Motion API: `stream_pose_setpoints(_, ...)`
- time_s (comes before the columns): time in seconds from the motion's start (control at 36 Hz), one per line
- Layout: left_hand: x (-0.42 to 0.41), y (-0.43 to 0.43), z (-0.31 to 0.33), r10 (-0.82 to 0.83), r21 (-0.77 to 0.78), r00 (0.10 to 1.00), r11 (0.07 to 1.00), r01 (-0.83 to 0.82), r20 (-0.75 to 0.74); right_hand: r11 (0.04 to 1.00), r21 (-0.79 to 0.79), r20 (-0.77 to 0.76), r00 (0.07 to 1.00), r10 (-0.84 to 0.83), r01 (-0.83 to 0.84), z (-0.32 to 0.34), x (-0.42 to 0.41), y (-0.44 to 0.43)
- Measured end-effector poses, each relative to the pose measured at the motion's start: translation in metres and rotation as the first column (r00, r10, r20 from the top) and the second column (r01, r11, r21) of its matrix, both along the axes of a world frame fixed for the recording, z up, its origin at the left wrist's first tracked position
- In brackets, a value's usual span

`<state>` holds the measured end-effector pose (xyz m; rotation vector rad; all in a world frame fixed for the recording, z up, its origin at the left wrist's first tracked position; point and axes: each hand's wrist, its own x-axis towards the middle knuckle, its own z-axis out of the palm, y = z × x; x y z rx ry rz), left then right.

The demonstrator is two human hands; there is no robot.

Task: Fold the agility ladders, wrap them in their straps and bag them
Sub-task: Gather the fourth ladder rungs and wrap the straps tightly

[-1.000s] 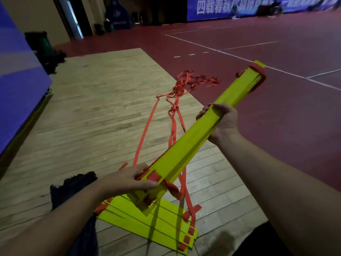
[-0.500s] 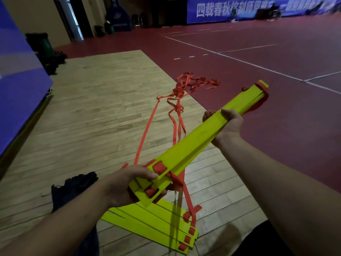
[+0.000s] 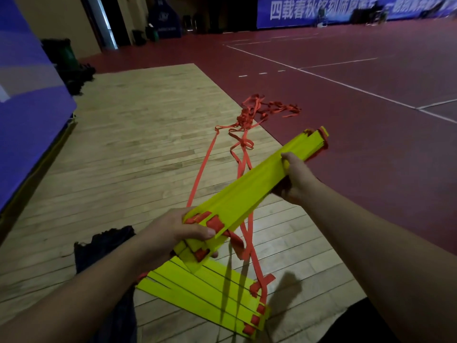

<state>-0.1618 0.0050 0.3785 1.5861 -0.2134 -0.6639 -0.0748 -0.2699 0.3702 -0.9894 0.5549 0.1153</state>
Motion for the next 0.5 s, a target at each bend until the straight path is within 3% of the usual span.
stream_pose_setpoints(0.06, 0.003, 0.009, -0.002, -0.005, 0.087, 0.994, 0.996, -0.004, 0.107, 0.913, -0.386, -0.139, 0.986, 0.088, -0.135, 0.002, -0.005, 0.004)
stream_pose_setpoints(0.08, 0.005, 0.012, -0.003, -0.012, 0.13, 0.988, 0.991, -0.009, 0.157, 0.748, -0.63, -0.211, 0.973, 0.092, -0.208, 0.003, -0.006, 0.003)
stream_pose_setpoints(0.11, 0.007, 0.014, -0.004, -0.017, 0.173, 0.98, 0.985, -0.018, 0.197, 0.485, -0.834, -0.255, 0.963, 0.082, -0.262, 0.005, -0.008, 0.002)
stream_pose_setpoints(0.14, 0.008, 0.016, -0.005, -0.024, 0.211, 0.973, 0.977, -0.025, 0.228, 0.185, -0.948, -0.251, 0.965, 0.072, -0.26, 0.007, -0.008, 0.0)
stream_pose_setpoints(0.17, 0.01, 0.018, -0.006, -0.04, 0.244, 0.968, 0.97, -0.023, 0.25, -0.043, -0.979, -0.203, 0.974, 0.099, -0.2, 0.012, -0.008, 0.0)
stream_pose_setpoints(0.19, 0.012, 0.02, -0.008, -0.064, 0.268, 0.964, 0.963, -0.007, 0.257, -0.145, -0.98, -0.164, 0.968, 0.189, -0.138, 0.018, -0.009, 0.001)
stream_pose_setpoints(0.22, 0.014, 0.021, -0.007, -0.096, 0.294, 0.959, 0.956, 0.015, 0.265, -0.186, -0.978, -0.158, 0.924, 0.347, -0.097, 0.026, -0.011, 0.006)
stream_pose_setpoints(0.28, 0.017, 0.025, -0.007, -0.173, 0.358, 0.938, 0.932, 0.057, 0.299, -0.277, -0.951, -0.293, 0.693, 0.659, -0.139, 0.032, -0.017, 0.021)
stream_pose_setpoints(0.33, 0.017, 0.03, -0.008, -0.254, 0.441, 0.908, 0.893, 0.087, 0.334, -0.444, -0.869, -0.491, 0.478, 0.728, -0.216, 0.017, -0.021, 0.035)
stream_pose_setpoints(0.36, 0.017, 0.031, -0.008, -0.292, 0.475, 0.894, 0.874, 0.104, 0.34, -0.51, -0.825, -0.563, 0.417, 0.713, -0.244, 0.008, -0.024, 0.039)
stream_pose_setpoints(0.39, 0.017, 0.033, -0.008, -0.331, 0.501, 0.881, 0.856, 0.129, 0.338, -0.533, -0.802, -0.597, 0.385, 0.703, -0.271, -0.002, -0.025, 0.041)
stream_pose_setpoints(0.5, 0.018, 0.036, -0.007, -0.548, 0.698, 0.746, 0.698, 0.159, 0.379, -0.474, -0.81, -0.573, 0.292, 0.766, -0.345, -0.028, -0.037, 0.051)
